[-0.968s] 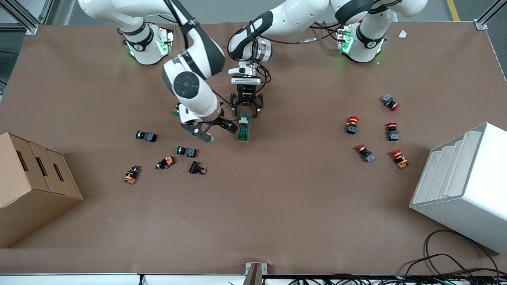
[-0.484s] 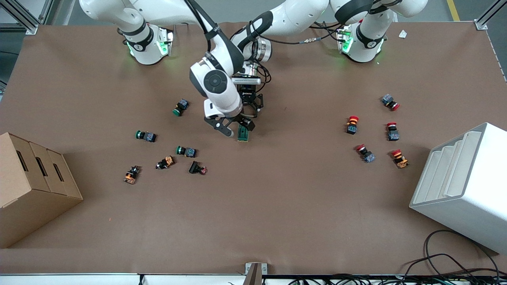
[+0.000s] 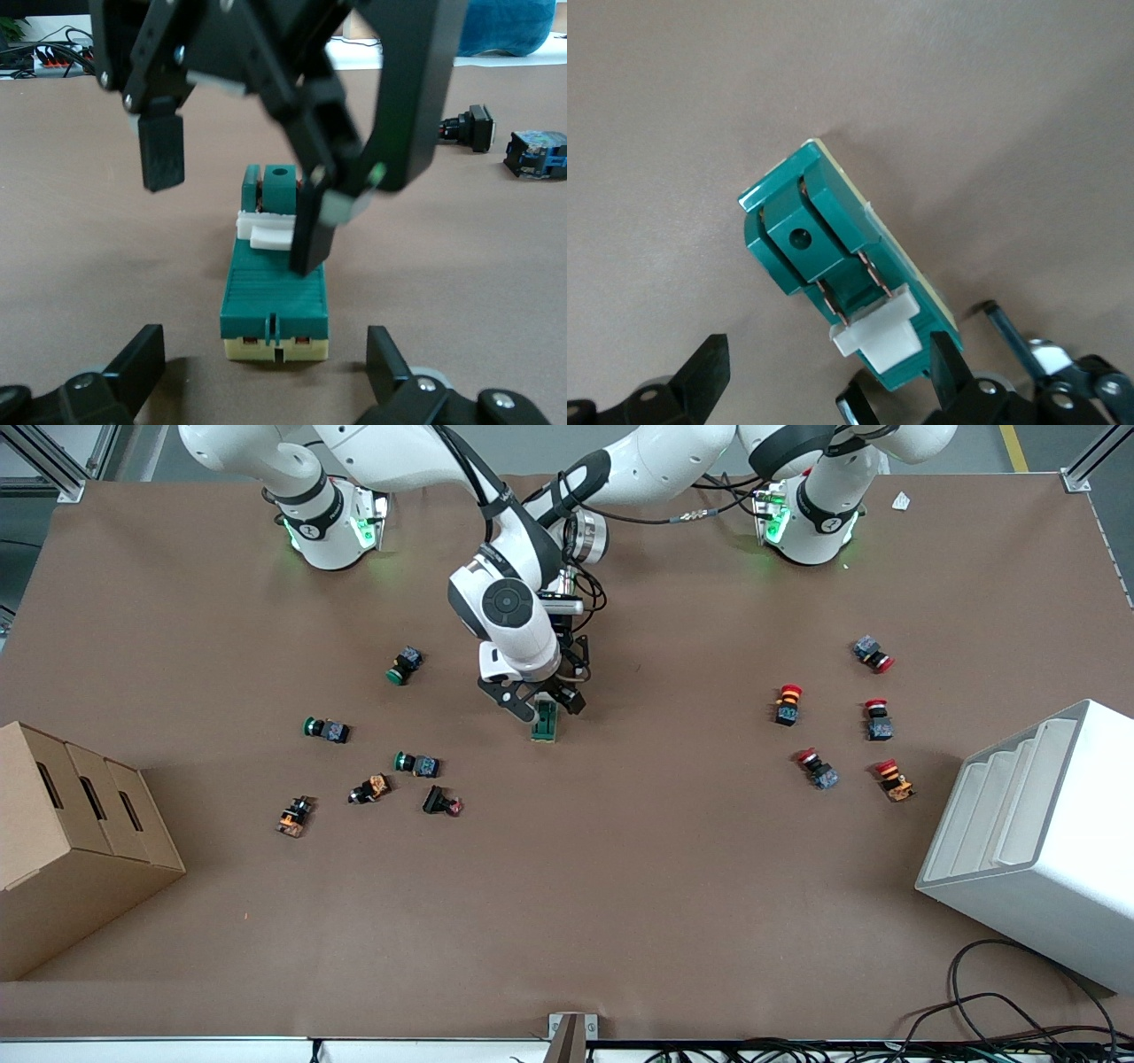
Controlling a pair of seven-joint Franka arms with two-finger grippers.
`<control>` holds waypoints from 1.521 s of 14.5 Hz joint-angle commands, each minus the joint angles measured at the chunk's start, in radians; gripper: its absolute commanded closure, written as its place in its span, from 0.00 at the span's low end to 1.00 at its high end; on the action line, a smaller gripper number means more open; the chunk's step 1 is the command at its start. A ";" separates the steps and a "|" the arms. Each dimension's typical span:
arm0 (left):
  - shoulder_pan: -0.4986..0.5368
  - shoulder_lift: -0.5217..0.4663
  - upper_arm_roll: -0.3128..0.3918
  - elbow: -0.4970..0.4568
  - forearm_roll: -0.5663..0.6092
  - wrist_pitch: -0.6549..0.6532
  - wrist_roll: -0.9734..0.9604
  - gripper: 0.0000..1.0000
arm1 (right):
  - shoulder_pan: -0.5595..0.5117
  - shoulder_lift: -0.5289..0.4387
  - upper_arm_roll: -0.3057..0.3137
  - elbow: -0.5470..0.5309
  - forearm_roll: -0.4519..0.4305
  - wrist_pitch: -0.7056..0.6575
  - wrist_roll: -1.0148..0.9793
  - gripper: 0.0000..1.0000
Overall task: Close load switch with both arms
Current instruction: 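Push the white lever down with the right gripper to close it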
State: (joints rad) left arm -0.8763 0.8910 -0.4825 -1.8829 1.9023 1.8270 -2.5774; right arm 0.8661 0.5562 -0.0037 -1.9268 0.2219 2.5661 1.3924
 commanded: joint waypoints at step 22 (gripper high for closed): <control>-0.001 0.022 0.013 0.018 0.015 0.003 -0.007 0.00 | -0.087 0.091 -0.015 0.224 0.011 -0.096 -0.047 0.00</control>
State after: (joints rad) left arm -0.8763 0.8913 -0.4818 -1.8822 1.9023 1.8271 -2.5778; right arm 0.7848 0.6152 -0.0242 -1.7394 0.2351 2.4647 1.3618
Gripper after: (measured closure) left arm 0.000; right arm 0.000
